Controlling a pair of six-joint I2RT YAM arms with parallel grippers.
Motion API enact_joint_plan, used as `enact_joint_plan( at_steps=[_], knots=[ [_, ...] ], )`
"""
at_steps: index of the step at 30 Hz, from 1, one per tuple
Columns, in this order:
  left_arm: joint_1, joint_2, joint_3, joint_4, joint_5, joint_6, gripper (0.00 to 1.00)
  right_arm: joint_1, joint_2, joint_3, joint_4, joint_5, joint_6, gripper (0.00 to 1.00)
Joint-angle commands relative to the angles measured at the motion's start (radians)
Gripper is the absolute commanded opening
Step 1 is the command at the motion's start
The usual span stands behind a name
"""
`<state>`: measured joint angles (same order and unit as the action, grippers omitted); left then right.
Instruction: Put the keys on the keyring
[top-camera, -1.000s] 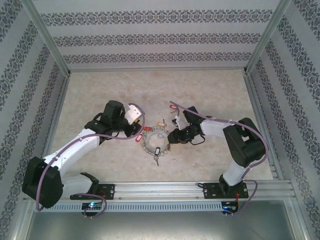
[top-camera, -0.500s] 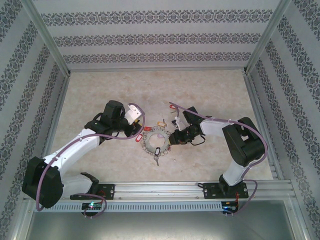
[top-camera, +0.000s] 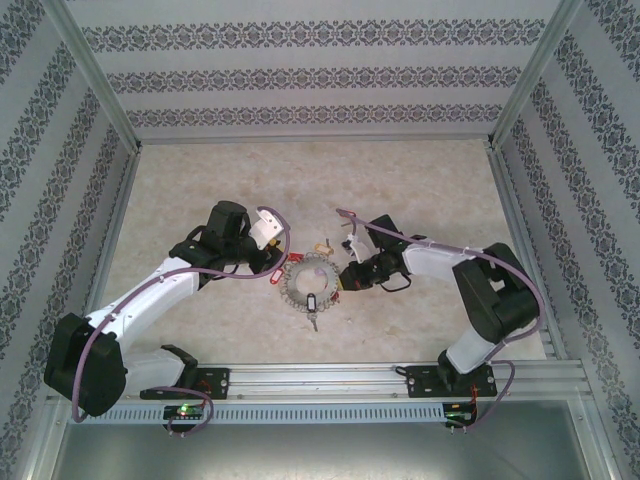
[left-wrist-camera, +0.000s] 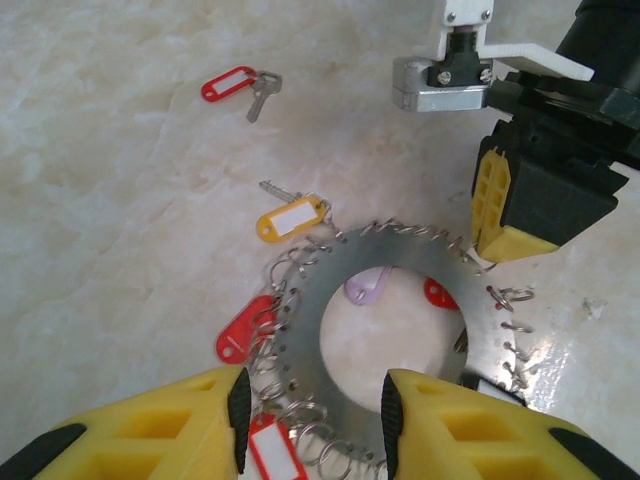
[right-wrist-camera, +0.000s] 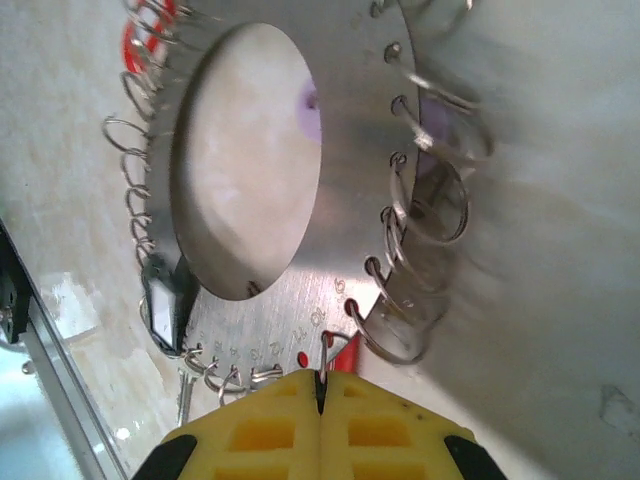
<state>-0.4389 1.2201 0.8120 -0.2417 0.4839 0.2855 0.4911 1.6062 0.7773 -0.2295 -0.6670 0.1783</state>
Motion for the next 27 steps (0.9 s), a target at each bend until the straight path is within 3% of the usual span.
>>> enact_joint_plan(
  at_steps=[1, 5, 9, 16, 21, 27],
  knots=[
    [-0.009, -0.028, -0.006, 0.083, 0.103, -0.019, 0.42, 0.035, -0.067, -0.005, 0.073, 0.050, -0.106, 0.00],
    [-0.009, 0.001, 0.016, 0.199, 0.181, -0.092, 0.42, 0.095, -0.120, -0.034, 0.156, 0.063, -0.248, 0.00],
    [-0.010, 0.017, 0.021, 0.271, 0.343, -0.105, 0.42, 0.136, -0.217, -0.093, 0.298, 0.079, -0.381, 0.00],
    [-0.009, -0.033, 0.064, 0.019, 0.423, 0.090, 0.42, 0.148, -0.330, -0.188, 0.587, -0.010, -0.520, 0.00],
    [-0.011, -0.047, 0.076, -0.031, 0.501, 0.155, 0.43, 0.149, -0.319, -0.169, 0.625, -0.009, -0.545, 0.00],
    [-0.011, -0.003, 0.070, -0.012, 0.437, 0.139, 0.42, 0.149, -0.307, -0.156, 0.526, 0.033, -0.615, 0.00]
  ],
)
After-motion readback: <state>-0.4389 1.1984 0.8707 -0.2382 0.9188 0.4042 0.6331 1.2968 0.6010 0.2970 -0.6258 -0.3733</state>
